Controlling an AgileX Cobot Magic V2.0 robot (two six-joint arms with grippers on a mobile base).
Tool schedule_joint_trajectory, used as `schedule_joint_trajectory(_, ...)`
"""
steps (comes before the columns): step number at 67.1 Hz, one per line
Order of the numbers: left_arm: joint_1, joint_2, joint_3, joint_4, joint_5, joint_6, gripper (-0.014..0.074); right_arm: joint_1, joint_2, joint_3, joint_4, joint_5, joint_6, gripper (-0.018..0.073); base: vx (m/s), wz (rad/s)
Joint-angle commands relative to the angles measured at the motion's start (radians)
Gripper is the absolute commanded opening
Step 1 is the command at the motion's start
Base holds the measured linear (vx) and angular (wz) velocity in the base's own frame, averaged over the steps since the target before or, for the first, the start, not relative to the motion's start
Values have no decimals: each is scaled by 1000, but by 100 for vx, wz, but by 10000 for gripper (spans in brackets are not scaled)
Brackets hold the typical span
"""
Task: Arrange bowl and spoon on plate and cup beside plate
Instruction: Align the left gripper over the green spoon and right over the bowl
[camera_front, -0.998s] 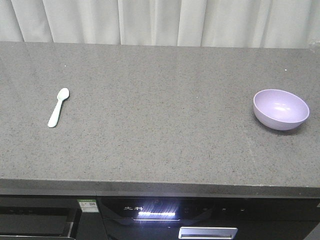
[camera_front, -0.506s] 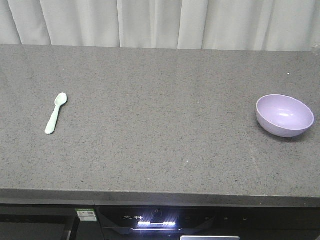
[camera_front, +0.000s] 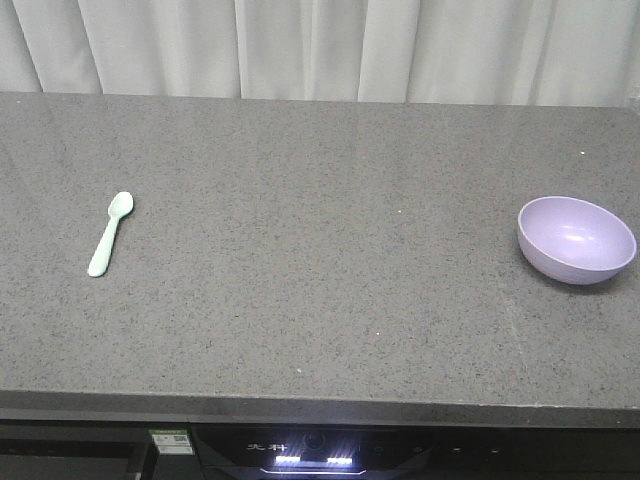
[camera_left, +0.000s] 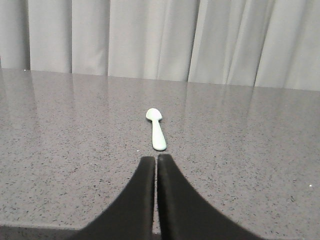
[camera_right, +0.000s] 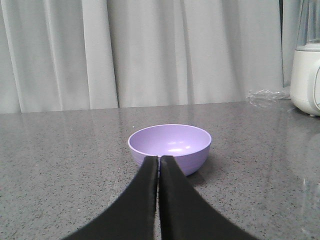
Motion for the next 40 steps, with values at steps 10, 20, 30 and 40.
schedule_joint_trajectory(10,-3,-15,26,-2,-81,-7,-6,-5,-9,8,-6,-73,-9,-1,3,0)
schedule_joint_trajectory(20,-3,-15,26,-2,-81,-7,-6,-5,-9,8,-6,-73,-9,-1,3,1)
schedule_joint_trajectory(30,-3,-15,26,-2,-81,-7,-6,-5,-9,8,-6,-73,-9,-1,3,0)
schedule_joint_trajectory(40,-3,-15,26,-2,-81,-7,-6,-5,-9,8,-6,-73,-9,-1,3,0)
